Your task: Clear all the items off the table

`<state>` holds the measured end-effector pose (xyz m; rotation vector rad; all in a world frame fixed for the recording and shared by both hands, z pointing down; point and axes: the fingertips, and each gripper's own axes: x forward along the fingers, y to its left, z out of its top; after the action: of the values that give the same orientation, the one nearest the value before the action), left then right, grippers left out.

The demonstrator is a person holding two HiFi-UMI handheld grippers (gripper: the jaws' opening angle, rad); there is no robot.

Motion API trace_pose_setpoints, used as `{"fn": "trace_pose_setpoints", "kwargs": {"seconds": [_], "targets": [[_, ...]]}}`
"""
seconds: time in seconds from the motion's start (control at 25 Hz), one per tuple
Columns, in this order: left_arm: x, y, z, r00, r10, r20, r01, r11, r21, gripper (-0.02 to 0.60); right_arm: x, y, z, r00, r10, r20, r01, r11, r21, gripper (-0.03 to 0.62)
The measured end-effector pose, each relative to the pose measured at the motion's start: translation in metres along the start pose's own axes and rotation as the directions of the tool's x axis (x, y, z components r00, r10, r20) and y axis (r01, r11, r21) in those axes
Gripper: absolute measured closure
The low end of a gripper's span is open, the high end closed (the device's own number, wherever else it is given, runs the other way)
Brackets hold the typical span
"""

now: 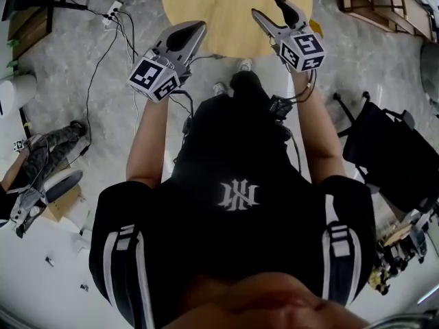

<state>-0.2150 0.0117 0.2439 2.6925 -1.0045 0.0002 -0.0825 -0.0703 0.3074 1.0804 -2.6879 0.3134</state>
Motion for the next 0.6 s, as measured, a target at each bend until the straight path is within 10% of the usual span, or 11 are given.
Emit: {"fn": "trace_pose_setpoints", "kwargs": {"seconds": [0.6], "targets": [[0.037, 0.094, -0.031, 0.982, 0.165, -0.092, -0.171, 0.983, -0.066, 0.580, 0.148, -0.096, -0.117, 0.976, 0.060, -0.209, -0.053, 0.998, 0.038, 0.135]]}}
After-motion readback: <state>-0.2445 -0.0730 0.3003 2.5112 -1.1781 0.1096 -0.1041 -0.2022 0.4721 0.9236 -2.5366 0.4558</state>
